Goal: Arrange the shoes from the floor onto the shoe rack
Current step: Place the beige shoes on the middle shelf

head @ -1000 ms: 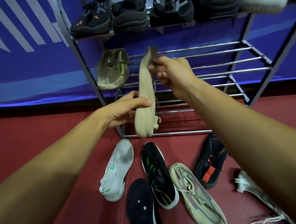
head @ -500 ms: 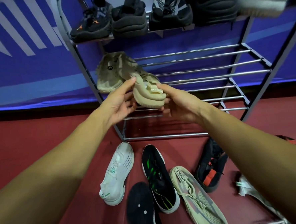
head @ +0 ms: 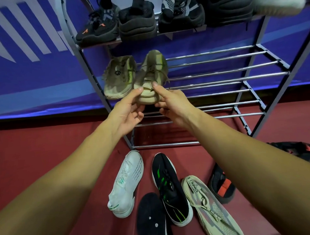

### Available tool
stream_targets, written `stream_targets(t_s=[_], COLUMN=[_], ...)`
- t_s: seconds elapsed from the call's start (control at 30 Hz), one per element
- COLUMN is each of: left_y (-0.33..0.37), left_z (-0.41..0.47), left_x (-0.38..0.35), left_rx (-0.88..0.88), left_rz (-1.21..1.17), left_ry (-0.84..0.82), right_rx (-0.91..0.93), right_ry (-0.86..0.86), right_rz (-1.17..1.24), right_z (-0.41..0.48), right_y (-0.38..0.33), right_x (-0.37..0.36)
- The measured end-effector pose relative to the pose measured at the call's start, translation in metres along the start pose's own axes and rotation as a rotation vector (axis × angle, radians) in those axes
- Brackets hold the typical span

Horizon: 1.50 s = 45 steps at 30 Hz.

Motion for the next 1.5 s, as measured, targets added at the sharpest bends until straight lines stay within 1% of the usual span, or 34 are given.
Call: stream_targets(t_s=[0.17, 0.3, 0.43, 0.57, 0.63, 0.7, 0.8, 0.87, 0.97, 1.07, 1.13, 1.23, 1.33, 1.4, 1.47, 1.5], left_y=[-0.005, -0.004, -0.002, -0.009, -0.024, -0.046, -0.078, -0.098, -0.132, -0.168, -0.195, -0.238, -0.278, -0.303, -0.326, -0.336], left_z=[0.009, 0.014, 0.016, 0.015, 0.013, 0.01, 0.007, 0.004, -0.005, -0.014, -0.021, -0.034, -0.049, -0.061, -0.076, -0.083], left_x=[-0.002, -0.004, -0.001, 0.0, 0.006, 0.016, 0.037, 0.047, 0.055, 0.057, 0.053, 0.038, 0.027, 0.023, 0.022, 0.02], left_rx=[-0.027, -0.064, -0.074, -0.066, -0.009, 0.086, 0.173, 0.213, 0.294, 0.349, 0.372, 0.425, 0.522, 0.606, 0.699, 0.735], left_rz=[-0.079, -0.13, -0.071, 0.047, 0.112, 0.194, 0.409, 0.588, 0.808, 0.953, 1.04, 1.101, 1.1, 1.097, 1.085, 1.065], left_ry=[0.071, 0.104, 0.094, 0.012, -0.011, -0.008, 0.033, 0.043, -0.016, -0.088, -0.144, -0.23, -0.267, -0.284, -0.303, -0.305], right_rx=[0.007, 0.034, 0.045, 0.022, -0.017, -0.074, -0.172, -0.221, -0.281, -0.387, -0.466, -0.555, -0.63, -0.634, -0.651, -0.658], right_ry=[0.106, 0.091, 0.087, 0.054, 0.042, 0.052, 0.067, 0.078, 0.047, 0.028, 0.026, 0.009, 0.049, 0.037, -0.012, -0.039], right_rz=[0.085, 0.158, 0.083, 0.002, -0.071, -0.132, -0.2, -0.299, -0.486, -0.647, -0.708, -0.782, -0.78, -0.927, -1.105, -1.153], right_z=[0.007, 0.012, 0.015, 0.014, 0.011, 0.005, -0.008, -0.018, -0.037, -0.062, -0.079, -0.104, -0.128, -0.139, -0.152, -0.159], right_y=[0.0, 0.002, 0.0, 0.008, 0.019, 0.036, 0.066, 0.088, 0.12, 0.154, 0.178, 0.209, 0.235, 0.247, 0.259, 0.265], right_x=[0.012, 0.012, 0.014, 0.015, 0.018, 0.027, 0.046, 0.063, 0.088, 0.117, 0.138, 0.163, 0.183, 0.195, 0.202, 0.203])
Point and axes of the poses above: each hand's wrist, its own z-axis towards the middle knuckle, its own x-axis out of the back of the hand, y = z × x, the point moved 10 cm from there along z, towards the middle knuckle, and after that the axes turned 4 degrees about -z, right-handed, at the moved point
